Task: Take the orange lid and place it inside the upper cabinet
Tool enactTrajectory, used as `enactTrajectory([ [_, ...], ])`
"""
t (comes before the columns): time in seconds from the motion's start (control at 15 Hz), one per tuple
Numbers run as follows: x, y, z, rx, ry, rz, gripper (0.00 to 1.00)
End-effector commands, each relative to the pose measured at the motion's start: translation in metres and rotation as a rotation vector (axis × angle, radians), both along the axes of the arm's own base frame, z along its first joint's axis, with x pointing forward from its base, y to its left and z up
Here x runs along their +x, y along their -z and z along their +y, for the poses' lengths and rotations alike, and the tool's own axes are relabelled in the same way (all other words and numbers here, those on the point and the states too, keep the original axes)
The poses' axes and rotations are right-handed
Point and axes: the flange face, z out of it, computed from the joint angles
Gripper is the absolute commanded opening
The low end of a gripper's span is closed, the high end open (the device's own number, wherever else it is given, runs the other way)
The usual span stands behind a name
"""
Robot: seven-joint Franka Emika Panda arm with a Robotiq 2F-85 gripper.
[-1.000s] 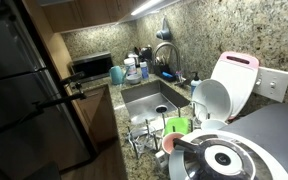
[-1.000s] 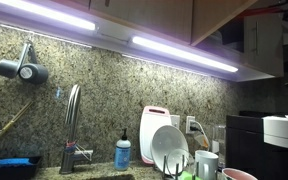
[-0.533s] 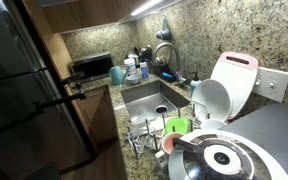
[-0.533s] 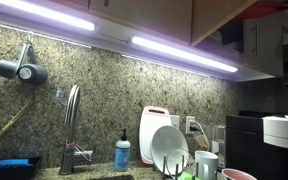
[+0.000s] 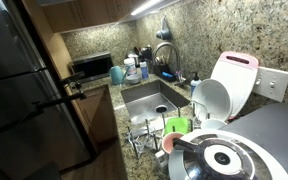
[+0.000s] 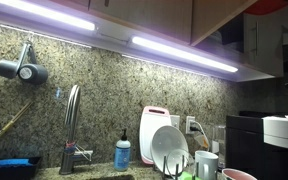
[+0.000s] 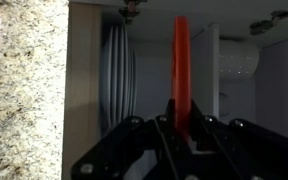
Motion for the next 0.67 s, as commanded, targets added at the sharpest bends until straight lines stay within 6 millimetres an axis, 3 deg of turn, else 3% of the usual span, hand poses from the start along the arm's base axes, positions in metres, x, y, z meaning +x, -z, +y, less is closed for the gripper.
enactTrajectory([
  [0.0, -0.002, -0.005, 0.002, 0.006, -0.002, -0.012, 0.14],
  [0.4, 0.001, -0.007, 0.007, 0.009, -0.005, -0.011, 0.14],
  [0.47, 0.001, -0.007, 0.007, 0.009, -0.005, -0.01, 0.04],
  [0.6, -0.002, -0.015, 0.01, 0.001, 0.001, -0.025, 0.04],
])
